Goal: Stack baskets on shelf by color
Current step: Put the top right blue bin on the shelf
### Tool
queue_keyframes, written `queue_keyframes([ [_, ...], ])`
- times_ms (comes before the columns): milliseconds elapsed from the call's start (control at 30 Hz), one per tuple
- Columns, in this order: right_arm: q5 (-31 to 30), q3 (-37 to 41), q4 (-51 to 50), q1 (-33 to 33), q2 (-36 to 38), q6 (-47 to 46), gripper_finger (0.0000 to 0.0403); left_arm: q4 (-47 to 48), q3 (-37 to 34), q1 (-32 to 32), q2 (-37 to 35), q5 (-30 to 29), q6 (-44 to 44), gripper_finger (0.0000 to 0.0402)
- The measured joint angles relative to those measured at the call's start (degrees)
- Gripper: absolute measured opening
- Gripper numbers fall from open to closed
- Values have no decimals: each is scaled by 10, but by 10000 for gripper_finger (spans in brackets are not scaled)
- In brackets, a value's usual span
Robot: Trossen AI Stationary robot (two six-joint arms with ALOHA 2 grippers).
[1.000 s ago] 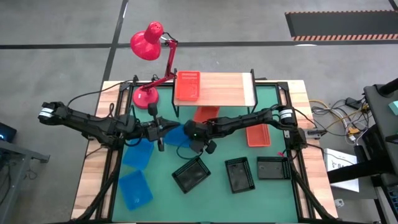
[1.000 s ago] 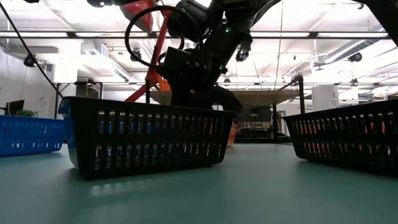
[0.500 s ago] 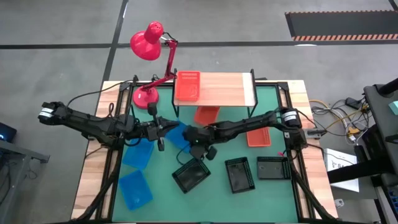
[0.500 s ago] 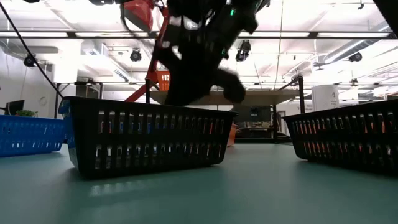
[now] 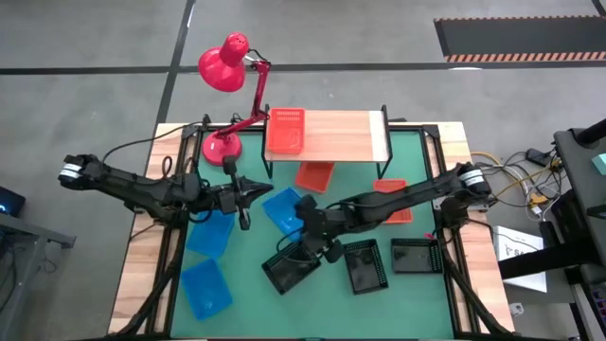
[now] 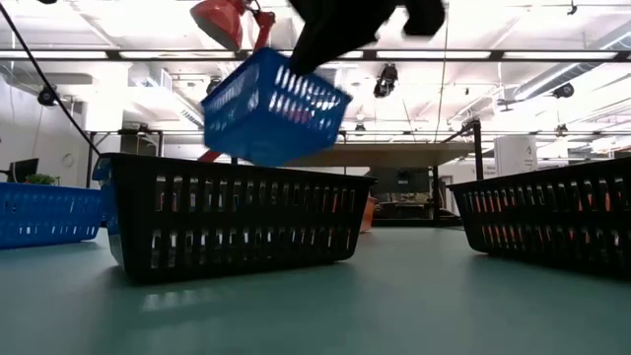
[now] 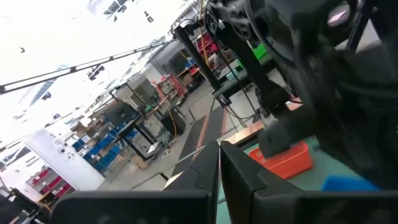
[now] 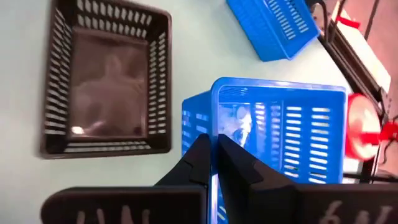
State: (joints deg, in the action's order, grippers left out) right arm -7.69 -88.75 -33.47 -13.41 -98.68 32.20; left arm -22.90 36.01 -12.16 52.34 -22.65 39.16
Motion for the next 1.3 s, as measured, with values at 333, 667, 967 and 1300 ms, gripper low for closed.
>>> queue_keyframes([
  [333, -155, 0, -64, -71, 85, -108, 9, -7, 0, -7, 0, 1, 0, 0],
  [667, -358, 0, -200, -33, 131, -236, 9, -17, 0, -7, 0, 1, 1, 0],
  [967, -269, 0, -205, 120, 129, -204, 9, -20, 0, -7, 0, 1, 1, 0],
  [1300, -97, 0, -100, 254, 126, -135, 9, -20, 0, -7, 0, 1, 1, 0],
])
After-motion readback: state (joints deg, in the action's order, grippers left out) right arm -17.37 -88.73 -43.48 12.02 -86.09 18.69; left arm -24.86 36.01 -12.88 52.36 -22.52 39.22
